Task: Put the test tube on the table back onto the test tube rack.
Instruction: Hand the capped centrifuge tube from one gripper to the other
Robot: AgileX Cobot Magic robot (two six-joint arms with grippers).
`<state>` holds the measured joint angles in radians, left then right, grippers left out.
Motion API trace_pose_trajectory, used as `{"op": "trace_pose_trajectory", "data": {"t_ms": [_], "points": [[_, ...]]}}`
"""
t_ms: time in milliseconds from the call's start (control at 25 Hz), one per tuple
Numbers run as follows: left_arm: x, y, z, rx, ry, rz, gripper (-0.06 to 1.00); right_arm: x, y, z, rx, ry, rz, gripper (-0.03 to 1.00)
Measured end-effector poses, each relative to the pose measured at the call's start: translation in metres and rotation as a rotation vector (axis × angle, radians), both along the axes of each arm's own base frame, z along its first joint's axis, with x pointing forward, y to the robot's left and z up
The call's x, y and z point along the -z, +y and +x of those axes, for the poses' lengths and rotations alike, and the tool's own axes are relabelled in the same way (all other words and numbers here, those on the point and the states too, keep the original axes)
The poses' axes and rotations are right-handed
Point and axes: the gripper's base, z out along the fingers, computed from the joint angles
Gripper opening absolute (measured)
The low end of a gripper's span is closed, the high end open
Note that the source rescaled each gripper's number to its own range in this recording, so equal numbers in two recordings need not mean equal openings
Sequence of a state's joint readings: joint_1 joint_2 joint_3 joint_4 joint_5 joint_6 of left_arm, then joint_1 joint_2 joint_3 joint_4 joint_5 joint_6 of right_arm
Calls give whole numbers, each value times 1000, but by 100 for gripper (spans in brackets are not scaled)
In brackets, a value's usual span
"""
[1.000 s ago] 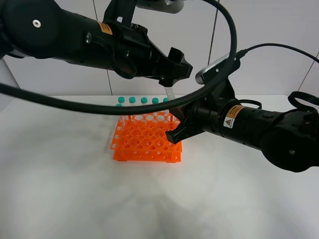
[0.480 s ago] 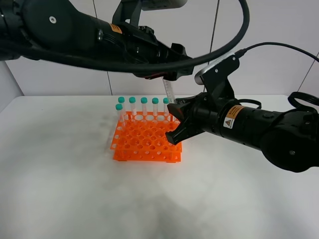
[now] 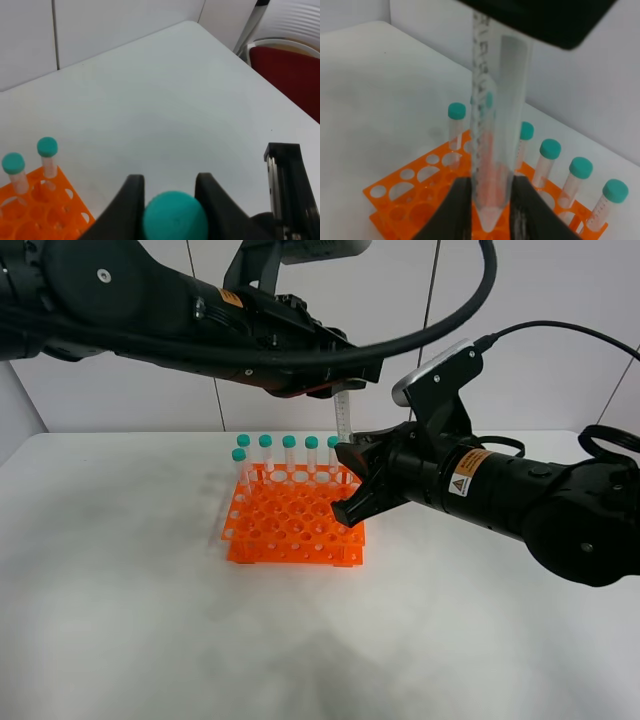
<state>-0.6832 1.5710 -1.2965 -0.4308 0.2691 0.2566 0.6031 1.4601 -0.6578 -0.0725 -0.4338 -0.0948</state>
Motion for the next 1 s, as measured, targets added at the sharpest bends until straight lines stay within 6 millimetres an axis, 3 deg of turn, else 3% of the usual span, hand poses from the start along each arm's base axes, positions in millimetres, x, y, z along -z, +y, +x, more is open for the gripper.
{"op": "trace_pose_trajectory", "data": {"t_ms": [1000], "points": [[-1,0,1,-14,0,-17,2,0,0,0,2,-1,2,0]]}}
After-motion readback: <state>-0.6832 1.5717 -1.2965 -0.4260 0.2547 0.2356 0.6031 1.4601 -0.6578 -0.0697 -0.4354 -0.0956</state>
